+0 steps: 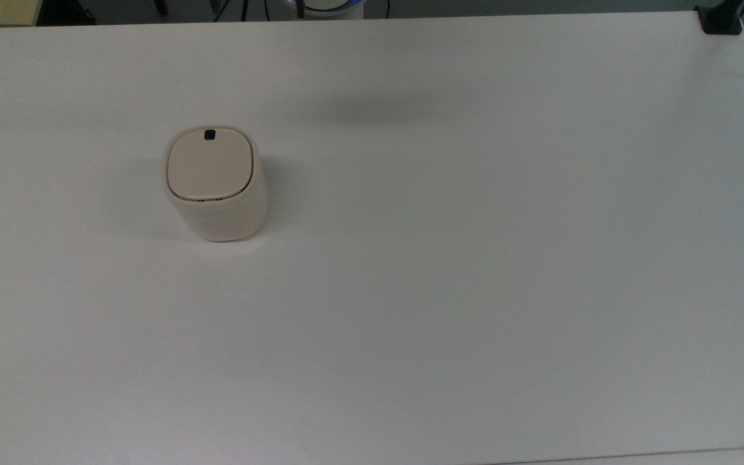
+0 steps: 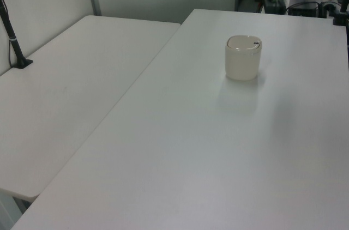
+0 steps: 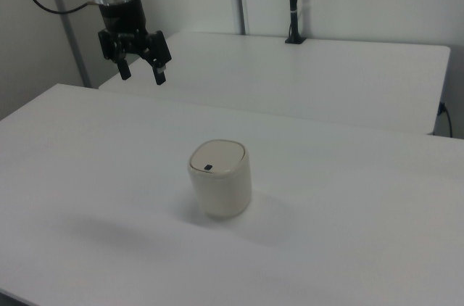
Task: Open the trash bin
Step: 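Move the gripper down toward the cream trash bin's lid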
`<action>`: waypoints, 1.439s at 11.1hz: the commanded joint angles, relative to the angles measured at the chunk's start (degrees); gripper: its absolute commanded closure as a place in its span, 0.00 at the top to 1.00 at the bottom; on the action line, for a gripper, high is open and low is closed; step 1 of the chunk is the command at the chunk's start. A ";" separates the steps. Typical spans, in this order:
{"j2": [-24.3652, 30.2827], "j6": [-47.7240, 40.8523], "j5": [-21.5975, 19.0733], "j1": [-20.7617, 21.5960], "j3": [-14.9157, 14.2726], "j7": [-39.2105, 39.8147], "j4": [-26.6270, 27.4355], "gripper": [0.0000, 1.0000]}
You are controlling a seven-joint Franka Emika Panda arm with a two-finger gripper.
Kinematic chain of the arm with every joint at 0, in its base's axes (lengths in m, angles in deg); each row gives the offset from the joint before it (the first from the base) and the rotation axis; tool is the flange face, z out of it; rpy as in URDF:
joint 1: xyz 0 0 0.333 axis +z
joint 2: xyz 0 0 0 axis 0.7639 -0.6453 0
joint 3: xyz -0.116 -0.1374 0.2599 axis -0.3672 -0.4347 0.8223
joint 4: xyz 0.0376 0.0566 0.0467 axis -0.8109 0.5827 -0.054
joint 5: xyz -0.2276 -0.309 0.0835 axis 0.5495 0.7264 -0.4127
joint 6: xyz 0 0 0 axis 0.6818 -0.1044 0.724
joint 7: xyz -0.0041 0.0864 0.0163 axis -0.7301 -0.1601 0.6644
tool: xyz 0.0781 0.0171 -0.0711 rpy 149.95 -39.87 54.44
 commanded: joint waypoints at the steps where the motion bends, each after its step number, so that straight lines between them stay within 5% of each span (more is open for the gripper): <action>1: 2.03 -0.01 0.11 0.03 -0.38 -0.64 2.11 1.00; 3: 2.03 -0.01 0.11 0.03 -0.38 -0.37 2.19 1.00; 4: 1.95 0.07 0.11 0.03 -0.38 -0.20 2.11 0.88; 7: 1.95 0.25 0.11 0.03 -0.47 0.86 2.11 0.21; 8: 1.86 0.25 0.11 0.03 -0.47 0.86 2.11 0.08; 14: 1.16 0.95 0.11 -2.41 -0.56 1.38 2.28 0.00; 16: 1.07 6.89 0.64 -4.53 -0.65 2.18 6.38 0.00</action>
